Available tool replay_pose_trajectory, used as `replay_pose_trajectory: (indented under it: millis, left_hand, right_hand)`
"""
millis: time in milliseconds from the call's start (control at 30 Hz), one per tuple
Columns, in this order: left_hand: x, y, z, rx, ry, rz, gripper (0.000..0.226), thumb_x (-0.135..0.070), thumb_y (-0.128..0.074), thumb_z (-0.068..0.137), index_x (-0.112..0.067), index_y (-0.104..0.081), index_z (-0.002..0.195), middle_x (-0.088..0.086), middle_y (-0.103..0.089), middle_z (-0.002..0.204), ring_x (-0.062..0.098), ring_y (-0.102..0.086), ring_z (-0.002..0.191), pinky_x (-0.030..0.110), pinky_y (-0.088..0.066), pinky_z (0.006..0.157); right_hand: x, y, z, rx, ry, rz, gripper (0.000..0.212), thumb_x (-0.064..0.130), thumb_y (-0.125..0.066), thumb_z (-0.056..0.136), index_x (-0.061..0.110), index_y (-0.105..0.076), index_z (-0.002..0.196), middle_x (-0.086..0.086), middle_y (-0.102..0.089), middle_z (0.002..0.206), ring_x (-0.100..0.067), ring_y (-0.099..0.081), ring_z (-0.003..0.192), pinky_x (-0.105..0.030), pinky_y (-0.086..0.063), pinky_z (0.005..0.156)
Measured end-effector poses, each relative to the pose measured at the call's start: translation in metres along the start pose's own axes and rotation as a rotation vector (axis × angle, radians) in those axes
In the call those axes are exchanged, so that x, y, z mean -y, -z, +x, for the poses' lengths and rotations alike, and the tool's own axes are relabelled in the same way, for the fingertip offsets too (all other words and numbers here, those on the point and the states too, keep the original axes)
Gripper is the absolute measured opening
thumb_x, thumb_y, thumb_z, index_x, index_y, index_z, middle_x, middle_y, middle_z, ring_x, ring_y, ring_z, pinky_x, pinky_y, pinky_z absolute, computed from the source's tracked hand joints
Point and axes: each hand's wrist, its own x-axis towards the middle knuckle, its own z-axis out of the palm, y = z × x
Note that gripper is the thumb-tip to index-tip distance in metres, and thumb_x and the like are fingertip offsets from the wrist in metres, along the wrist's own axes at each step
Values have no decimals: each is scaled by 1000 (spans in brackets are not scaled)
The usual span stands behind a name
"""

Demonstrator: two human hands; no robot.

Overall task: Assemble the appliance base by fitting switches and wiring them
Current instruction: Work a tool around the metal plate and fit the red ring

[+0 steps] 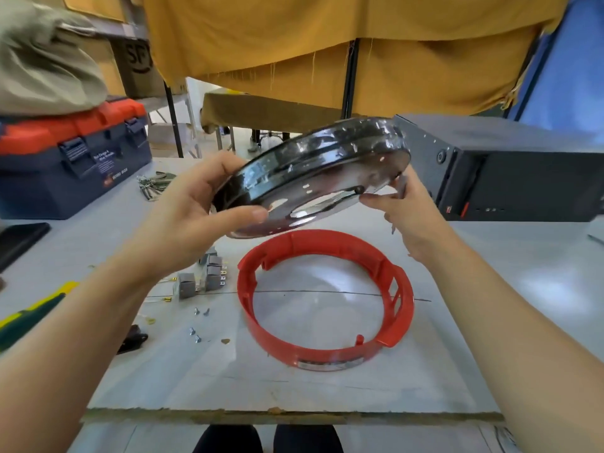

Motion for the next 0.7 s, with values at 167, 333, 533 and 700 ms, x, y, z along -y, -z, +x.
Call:
replay_pose_trajectory:
  millis: [167,333,533,700]
  left_hand:
    - [4,-8,-5,-227,57,456,48,-56,-61,75,-42,-53,120,-14,-49,117,7,-51,111,31,-46,93]
    - [1,-23,-32,55,541,698,46,-67,-49,76,-31,-55,104,-8,-67,75,7,-65,55,31,-54,59]
    - [14,-48,-53,355,727,612,32,-38,-56,90,-16,-63,68,-5,-68,55,6,-65,49,19,-52,53]
    - [33,-42,-39,67,683,642,18,-7,-57,81,-24,-61,77,-5,-61,58,7,-57,49,8,-38,45]
  right_hand:
    - [-10,20,-3,-108,49,-72,45,-5,-73,75,25,-47,97,4,-63,96,1,-60,81,-12,-47,64]
    - [-24,31,-18,-257,50,-91,40,8,-80,71,20,-48,91,-13,-62,93,-27,-57,83,-41,-47,75]
    - [-43,32,-34,-303,18,-86,41,14,-83,68,26,-50,88,-2,-64,89,-20,-58,82,-49,-50,81]
    - [-54,36,-41,-366,-7,-50,41,17,-84,67,30,-51,88,-1,-63,91,-15,-56,82,-44,-51,75]
